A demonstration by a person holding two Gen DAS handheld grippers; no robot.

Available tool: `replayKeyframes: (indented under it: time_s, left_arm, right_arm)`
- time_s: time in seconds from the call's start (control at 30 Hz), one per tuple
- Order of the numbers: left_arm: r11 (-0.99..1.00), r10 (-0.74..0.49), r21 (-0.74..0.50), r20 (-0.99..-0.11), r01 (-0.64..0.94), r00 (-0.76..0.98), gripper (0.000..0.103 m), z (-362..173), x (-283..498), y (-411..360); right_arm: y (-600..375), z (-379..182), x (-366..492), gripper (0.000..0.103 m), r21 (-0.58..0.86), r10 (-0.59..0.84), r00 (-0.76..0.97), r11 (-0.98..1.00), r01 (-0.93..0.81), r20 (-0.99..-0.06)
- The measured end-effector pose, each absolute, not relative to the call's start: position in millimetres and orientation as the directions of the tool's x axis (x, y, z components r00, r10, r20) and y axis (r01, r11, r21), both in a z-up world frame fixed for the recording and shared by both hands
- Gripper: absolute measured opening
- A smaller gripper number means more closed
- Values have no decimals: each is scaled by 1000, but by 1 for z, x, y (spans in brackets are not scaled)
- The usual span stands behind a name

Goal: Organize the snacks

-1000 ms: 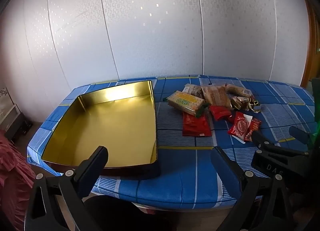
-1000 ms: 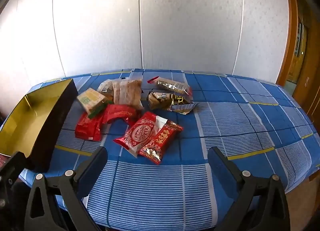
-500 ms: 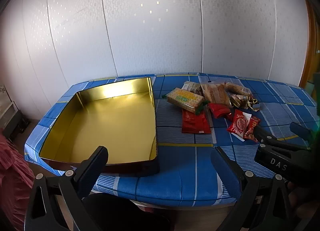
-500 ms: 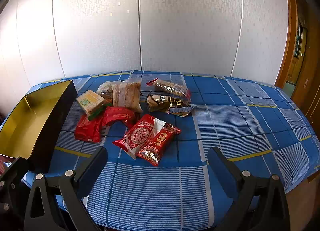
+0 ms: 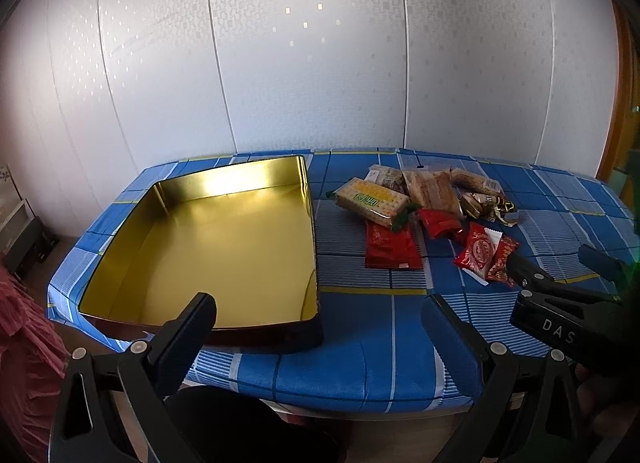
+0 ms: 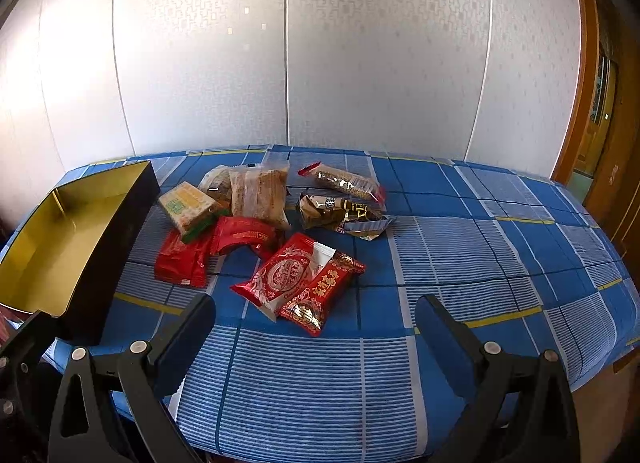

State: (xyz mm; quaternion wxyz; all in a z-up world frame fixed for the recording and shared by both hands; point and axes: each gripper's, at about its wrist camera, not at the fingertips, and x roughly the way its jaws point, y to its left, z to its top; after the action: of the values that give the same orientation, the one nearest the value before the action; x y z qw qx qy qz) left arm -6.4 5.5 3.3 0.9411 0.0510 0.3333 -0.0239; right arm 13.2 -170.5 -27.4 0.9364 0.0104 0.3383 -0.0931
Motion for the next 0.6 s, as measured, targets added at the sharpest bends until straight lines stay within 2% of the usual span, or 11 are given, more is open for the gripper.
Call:
replayKeyframes:
  time_s: [0.6]
  left_arm:
    - [991,-41,73,-635,113,771,103,3,-9,1]
  right_arm:
    - [-182,-28,12,102,-27,-181,752,977,212,-634]
